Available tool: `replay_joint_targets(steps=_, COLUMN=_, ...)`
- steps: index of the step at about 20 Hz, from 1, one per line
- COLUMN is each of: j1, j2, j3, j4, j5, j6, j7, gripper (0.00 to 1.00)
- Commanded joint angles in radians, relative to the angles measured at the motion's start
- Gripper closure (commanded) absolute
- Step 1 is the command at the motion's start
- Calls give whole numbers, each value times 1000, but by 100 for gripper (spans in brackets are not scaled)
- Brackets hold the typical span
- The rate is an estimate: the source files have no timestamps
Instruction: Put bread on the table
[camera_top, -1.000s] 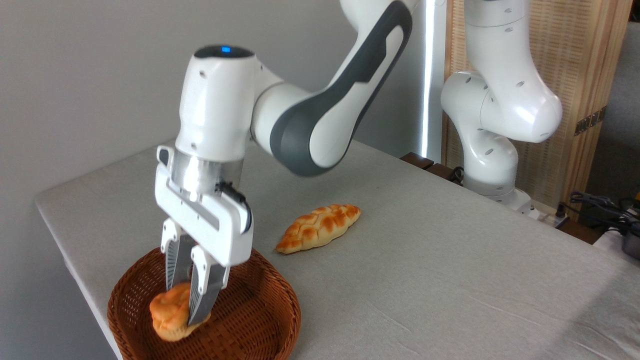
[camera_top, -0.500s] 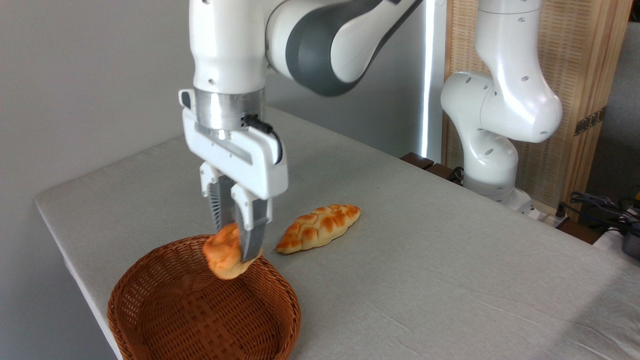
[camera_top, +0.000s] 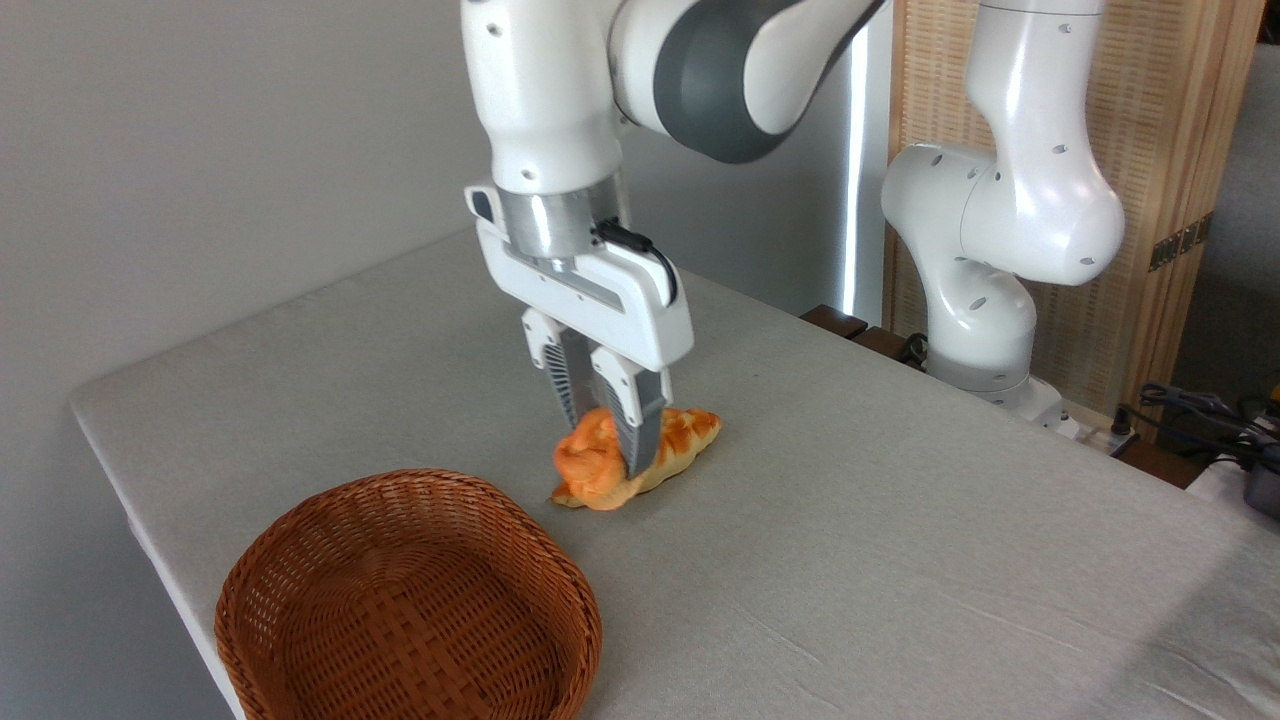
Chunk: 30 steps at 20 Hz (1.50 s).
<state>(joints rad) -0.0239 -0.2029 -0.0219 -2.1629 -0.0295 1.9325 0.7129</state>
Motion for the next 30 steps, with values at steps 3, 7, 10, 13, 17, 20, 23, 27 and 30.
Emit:
replay_joint_targets(steps=3, j1=-2, j2=8, j3=3, j4=-63, j5=-6, j6=-9, j7=71, gripper=13)
replay_joint_targets(steps=7, j1=-11, j2=54, j3=-3, j4=-58, j5=-6, j6=43, j7=71, gripper=0)
replay_joint_targets(steps=10, j1=-16, j2=59, j3=-3, j4=-55, j5=-6, j6=52, j7=69, gripper=0)
replay_joint_targets(steps=13, j1=-14, j2=59, j3=-3, j4=-43, j5=-6, j6=54, j7=69, gripper=0)
replay_joint_targets(steps=17, j1=-16, j2=51, j3=-3, j4=27, j5=-13, j6=34, j7=65, gripper=0)
replay_joint_targets(steps=20, j1=-13, j2=48, j3=13, j4=107, j5=-81, j6=-10, j7=74, gripper=0)
replay_joint_targets(steps=23, j1=-11, j2=49, j3=14, j4=170, j5=-110, j6=-6, j7=66, gripper=0)
replay_joint_targets(steps=27, j1=-10, j2=89, j3=11, j4=253, j5=-118, j6=37, j7=50, gripper=0)
replay_joint_targets(steps=30, j1=-10, j2=154, j3=2, j4=322, j5=-113, j6=37, j7=31, gripper=0)
